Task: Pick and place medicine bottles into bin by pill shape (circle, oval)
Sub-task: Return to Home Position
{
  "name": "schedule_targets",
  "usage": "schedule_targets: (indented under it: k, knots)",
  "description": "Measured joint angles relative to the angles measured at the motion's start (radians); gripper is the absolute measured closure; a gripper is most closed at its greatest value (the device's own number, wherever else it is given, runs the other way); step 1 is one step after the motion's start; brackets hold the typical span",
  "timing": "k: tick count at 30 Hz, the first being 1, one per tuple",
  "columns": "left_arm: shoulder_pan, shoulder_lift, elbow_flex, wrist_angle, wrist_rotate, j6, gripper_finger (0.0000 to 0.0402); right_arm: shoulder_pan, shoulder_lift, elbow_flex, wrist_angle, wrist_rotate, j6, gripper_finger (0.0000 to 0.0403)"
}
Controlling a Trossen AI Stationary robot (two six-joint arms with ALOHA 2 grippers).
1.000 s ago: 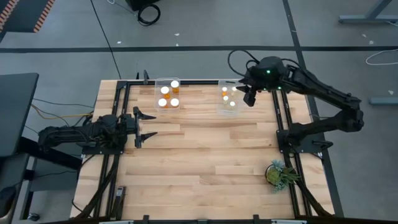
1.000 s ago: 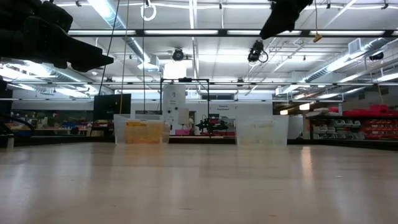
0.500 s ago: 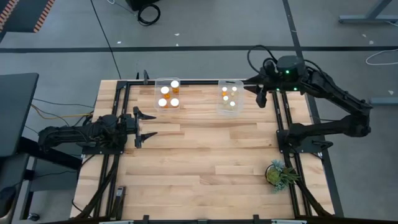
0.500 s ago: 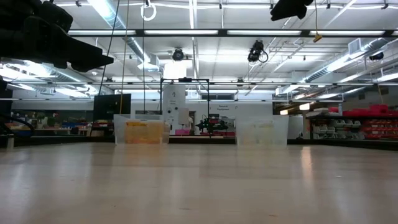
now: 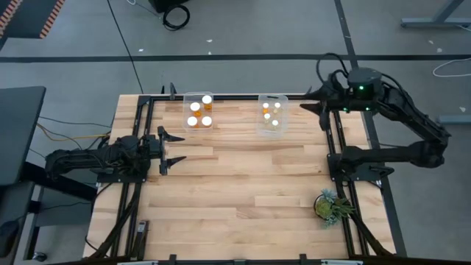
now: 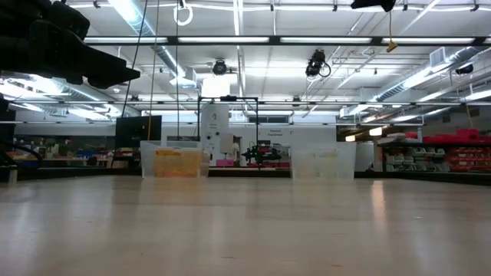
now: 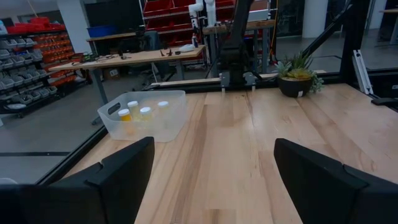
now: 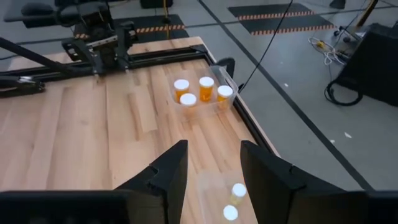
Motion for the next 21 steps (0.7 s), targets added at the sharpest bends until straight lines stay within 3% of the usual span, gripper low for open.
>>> schedule_targets:
  k: [9,21]
  knots:
    - [0.000,0.000,0.000,0.000,0.000,0.000,0.0060,0.000,-0.089,0.000,-0.007,-0.146,0.018,0.0248]
    - [0.000,0.000,0.000,0.000,0.000,0.000,0.0060,0.000,-0.205,0.000,-0.009,-0.210,0.049,0.0248]
